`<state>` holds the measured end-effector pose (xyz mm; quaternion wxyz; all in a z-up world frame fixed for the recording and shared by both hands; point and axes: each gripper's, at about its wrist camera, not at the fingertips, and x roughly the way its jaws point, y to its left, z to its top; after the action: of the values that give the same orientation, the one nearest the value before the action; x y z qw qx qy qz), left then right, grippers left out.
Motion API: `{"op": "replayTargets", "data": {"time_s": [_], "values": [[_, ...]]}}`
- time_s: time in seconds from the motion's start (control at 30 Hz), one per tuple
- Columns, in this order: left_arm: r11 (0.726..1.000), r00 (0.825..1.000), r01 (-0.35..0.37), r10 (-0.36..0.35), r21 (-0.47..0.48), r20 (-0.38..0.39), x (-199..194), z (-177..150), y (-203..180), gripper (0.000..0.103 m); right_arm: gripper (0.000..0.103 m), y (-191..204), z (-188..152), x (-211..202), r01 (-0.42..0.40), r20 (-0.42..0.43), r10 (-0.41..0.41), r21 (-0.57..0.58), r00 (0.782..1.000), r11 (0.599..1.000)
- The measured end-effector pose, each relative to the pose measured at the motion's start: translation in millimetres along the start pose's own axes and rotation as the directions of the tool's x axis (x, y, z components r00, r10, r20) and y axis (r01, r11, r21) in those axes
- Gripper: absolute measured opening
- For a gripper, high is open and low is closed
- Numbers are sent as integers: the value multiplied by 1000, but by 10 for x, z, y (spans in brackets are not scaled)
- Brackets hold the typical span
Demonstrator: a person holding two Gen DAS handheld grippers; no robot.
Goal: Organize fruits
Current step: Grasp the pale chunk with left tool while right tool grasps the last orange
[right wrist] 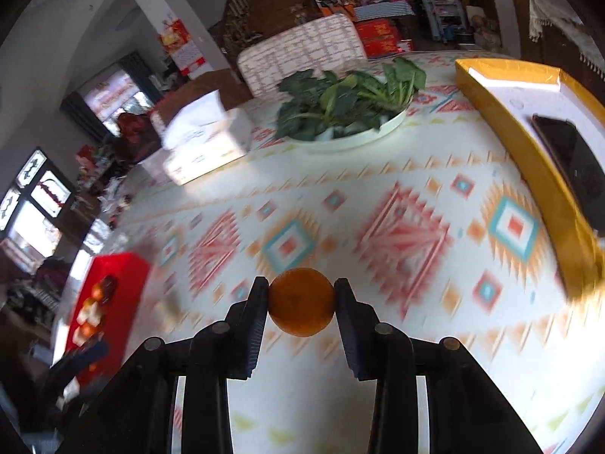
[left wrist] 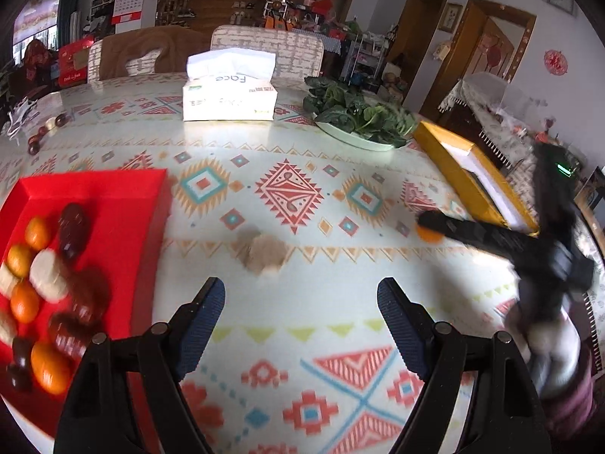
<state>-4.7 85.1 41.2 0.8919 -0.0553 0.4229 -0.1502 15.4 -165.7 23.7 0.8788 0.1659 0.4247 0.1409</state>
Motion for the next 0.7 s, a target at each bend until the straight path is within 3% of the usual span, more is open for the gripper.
{"op": "replayTargets", "data": {"time_s": [0.23,0.3,0.37,0.53,0.7], "values": [[996,994,-80,83,50,-65,446,127,-22,78,39,66,-171,6,-55,-1,55,-23,999,998],[994,993,-85,89,63,-80,531,130,-30,46,39,47,-172,11,-67,-5,67,-21,998,998],[991,991,-106,112,86,-71,565,122,-52,31,39,21,-174,18,-73,-10,73,-15,997,997],[988,990,-116,123,105,-67,508,68,-126,31,39,-35,-170,20,-79,-15,79,0,997,997],[993,995,-86,90,75,-40,337,-1,-178,31,39,-40,-183,-16,-91,-10,91,0,996,996]]}}
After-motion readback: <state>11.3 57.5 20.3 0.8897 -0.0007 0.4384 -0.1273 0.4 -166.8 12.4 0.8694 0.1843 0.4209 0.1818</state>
